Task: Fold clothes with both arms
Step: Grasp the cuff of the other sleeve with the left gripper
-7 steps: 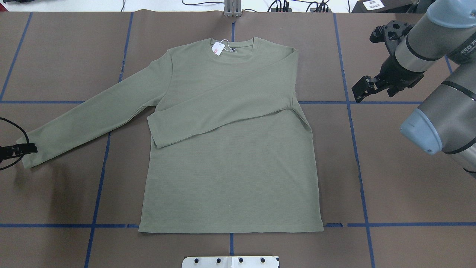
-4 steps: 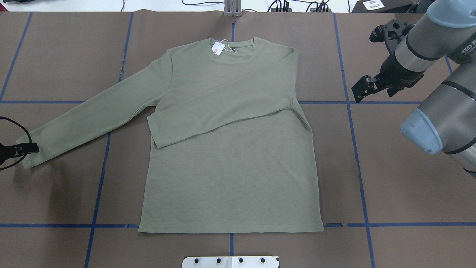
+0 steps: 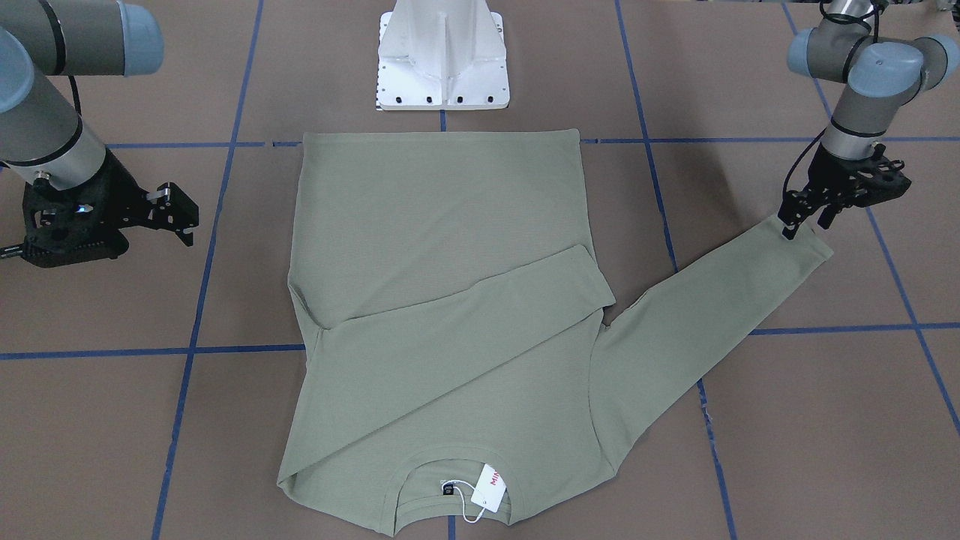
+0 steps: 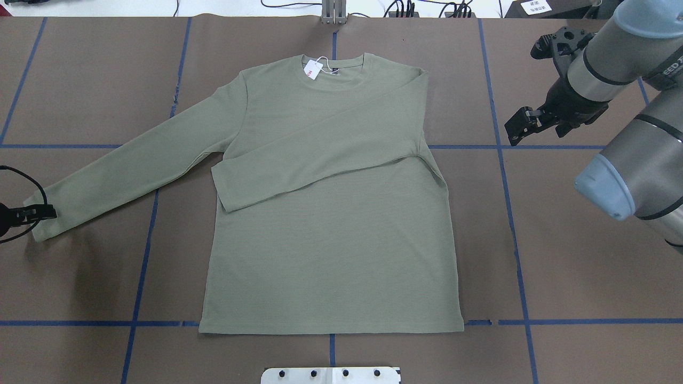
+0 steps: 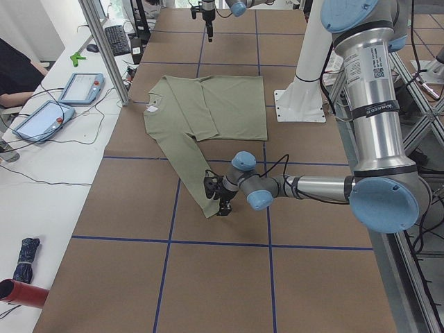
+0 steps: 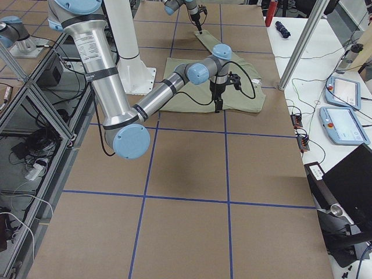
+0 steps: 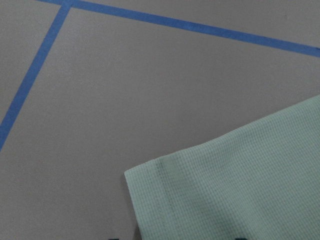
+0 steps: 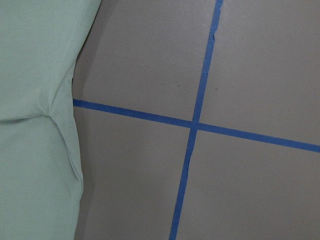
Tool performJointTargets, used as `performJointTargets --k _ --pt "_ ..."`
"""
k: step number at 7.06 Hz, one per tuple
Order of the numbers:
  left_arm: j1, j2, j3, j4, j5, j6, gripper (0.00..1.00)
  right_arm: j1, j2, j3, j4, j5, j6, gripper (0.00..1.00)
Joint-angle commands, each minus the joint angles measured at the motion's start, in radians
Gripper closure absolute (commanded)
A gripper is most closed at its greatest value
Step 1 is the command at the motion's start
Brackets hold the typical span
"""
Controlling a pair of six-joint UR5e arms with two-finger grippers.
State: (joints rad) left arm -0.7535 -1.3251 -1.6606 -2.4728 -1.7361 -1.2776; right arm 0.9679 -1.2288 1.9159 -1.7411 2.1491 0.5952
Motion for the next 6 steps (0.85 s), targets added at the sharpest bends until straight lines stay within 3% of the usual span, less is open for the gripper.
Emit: performJointTargets --k 1,4,5,6 --pt "-0.001 0.004 -0.001 0.000 -0.002 0.000 0.23 0.000 0.002 0.000 0.000 0.000 0.000 0.00" --pt "-0.001 0.010 0.001 0.000 -0.002 0.000 0.23 0.000 0.002 0.000 -0.002 0.000 0.000 0.00" --pt "-0.001 0.010 -0.001 0.000 -0.002 -0.006 0.30 0.000 0.000 0.000 -0.002 0.000 0.000 0.00" --pt "-0.001 0.010 -0.002 0.000 -0.002 -0.009 0.47 0.000 0.000 0.000 -0.002 0.000 0.000 0.00"
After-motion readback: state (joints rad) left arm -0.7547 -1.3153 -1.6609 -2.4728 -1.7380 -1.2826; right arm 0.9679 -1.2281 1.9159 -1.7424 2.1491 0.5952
